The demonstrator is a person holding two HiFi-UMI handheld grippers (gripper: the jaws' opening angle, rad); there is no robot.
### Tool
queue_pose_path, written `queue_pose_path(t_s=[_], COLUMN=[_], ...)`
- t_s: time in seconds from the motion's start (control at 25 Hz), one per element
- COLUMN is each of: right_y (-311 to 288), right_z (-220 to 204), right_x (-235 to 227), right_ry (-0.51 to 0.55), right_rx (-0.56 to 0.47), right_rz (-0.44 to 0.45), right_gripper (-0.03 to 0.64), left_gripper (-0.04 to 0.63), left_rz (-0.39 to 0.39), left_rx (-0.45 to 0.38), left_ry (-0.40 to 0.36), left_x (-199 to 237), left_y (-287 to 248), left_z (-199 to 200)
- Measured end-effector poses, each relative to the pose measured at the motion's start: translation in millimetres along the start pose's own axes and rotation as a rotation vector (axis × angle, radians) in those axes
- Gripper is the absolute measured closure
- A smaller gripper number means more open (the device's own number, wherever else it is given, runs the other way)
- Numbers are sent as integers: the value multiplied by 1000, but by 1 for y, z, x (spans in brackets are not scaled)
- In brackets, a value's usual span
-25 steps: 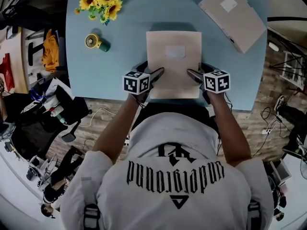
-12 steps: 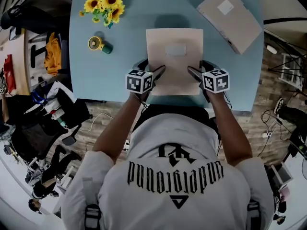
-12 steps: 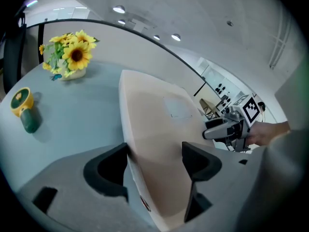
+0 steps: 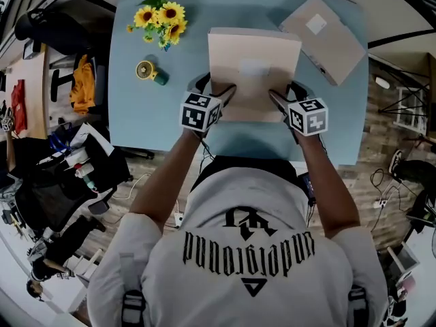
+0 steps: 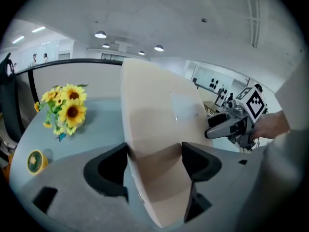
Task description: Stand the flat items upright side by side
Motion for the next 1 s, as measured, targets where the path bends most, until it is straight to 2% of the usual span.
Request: queue_pose_path(t_s=[0.24,0.44,0.8,1.0], right_y=[11,10,-10,-23], right_z=[36,53,61,60], right_x=[-1,0,-7,-13], right_ry=[101,197,343,384], right_rx=[-115,-184,-297,-304], right_rz=[-71,-132,-235,-267], right_gripper=[313,314,321,325], left_gripper=[235,235,235,233], left_rz=[35,84,146,163], left_rx=[-109,-173,-268,-295], left_ry=[-75,-152,-201,-213], left_x=[5,9,23,25], left_y=[5,7,-8,-18], left_z=[41,60,60,60])
Point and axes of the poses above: the fingertips, and each gripper's own axes: y backward along the fingers, x to its left, z out of its top, the point moved 7 cm from there along y, backward along the fingers, and after that the axes turned 2 degrees about -y, right-handed, at the moved point
